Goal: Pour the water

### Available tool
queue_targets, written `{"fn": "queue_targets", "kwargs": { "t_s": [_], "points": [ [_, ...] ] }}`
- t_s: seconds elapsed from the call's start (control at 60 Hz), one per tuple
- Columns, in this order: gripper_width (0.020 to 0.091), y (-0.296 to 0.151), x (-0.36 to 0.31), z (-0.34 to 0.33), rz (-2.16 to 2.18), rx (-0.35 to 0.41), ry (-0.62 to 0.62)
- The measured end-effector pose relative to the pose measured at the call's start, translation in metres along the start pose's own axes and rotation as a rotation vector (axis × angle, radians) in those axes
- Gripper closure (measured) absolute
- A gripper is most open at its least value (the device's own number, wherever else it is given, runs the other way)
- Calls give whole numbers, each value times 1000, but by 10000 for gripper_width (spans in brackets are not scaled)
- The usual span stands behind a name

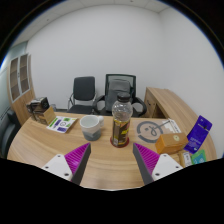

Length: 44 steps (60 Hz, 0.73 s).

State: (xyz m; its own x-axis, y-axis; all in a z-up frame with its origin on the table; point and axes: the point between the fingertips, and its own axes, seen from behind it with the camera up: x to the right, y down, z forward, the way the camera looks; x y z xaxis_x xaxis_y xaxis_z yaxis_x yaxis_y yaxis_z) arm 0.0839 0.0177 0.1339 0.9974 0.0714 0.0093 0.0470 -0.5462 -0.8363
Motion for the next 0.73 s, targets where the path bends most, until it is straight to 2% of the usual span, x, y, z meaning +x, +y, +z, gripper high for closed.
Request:
{"fn": "queue_targets", "kwargs": {
  "t_s": [0.233, 0.367, 0.533, 0.733],
  "points": [
    [250, 47, -70, -151, 2, -65, 38],
    [245, 67, -105, -210, 4, -67, 50],
    [247, 83, -129, -252, -1, -65, 69],
    [245, 91, -133, -270, 3, -62, 99]
  ]
}}
